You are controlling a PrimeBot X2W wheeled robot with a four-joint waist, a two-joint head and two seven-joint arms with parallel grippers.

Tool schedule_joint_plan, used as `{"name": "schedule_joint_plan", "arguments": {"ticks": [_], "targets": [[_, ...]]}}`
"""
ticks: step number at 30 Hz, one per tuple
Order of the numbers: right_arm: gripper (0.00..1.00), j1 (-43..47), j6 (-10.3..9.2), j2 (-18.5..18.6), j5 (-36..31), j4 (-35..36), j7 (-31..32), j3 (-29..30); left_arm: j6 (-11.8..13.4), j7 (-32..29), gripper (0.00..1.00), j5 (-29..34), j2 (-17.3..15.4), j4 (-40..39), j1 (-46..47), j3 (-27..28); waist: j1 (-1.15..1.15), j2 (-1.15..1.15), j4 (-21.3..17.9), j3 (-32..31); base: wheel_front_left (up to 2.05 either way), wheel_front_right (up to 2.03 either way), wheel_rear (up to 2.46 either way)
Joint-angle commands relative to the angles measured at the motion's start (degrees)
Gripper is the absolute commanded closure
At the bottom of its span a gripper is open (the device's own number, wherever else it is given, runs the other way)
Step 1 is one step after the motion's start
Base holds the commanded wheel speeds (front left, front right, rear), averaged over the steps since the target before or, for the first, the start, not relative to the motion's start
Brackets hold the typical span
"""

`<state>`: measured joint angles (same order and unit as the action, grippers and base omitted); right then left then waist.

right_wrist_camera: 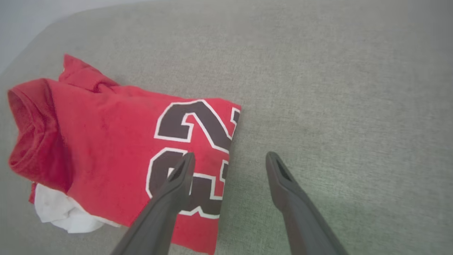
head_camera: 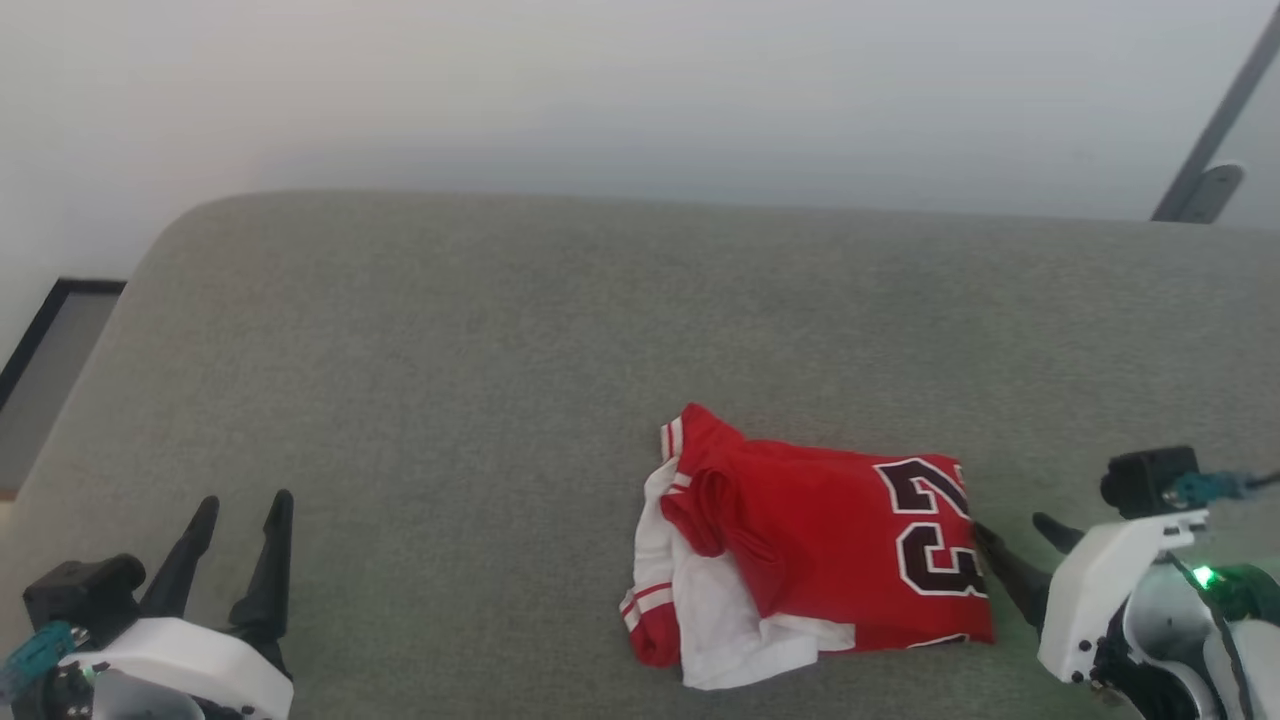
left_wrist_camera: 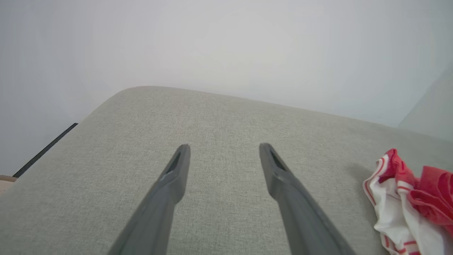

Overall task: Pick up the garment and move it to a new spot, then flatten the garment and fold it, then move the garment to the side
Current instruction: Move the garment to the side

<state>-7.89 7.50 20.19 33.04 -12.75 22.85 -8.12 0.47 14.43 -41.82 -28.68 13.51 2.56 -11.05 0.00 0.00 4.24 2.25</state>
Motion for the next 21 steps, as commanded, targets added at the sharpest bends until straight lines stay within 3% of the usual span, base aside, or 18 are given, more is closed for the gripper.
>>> {"name": "schedule_joint_plan", "arguments": {"ticks": [1,18,21], "targets": [[0.0,-0.86,-0.02,0.29,0.61,-0.13,1.59,-0.57,-0.24,-0.02,0.0,0.26,0.15,0.22,0.84,-0.15,0.0,0.0,1.25,1.16,0.0,0.0,0.0],[0.0,-8.76,-0.02,0.49,5.48,-6.24,32.31,-1.93,-1.67,0.39,0.0,1.69,3.12,3.2,5.94,-2.66,0.0,0.0,6.93,7.05,0.0,0.0,0.0],[0.0,-9.59,-0.02,0.1,5.55,-6.68,33.83,-1.59,-1.88,0.45,0.0,1.98,3.41,3.57,6.57,-2.86,0.0,0.0,7.3,7.65,0.0,0.0,0.0]]}}
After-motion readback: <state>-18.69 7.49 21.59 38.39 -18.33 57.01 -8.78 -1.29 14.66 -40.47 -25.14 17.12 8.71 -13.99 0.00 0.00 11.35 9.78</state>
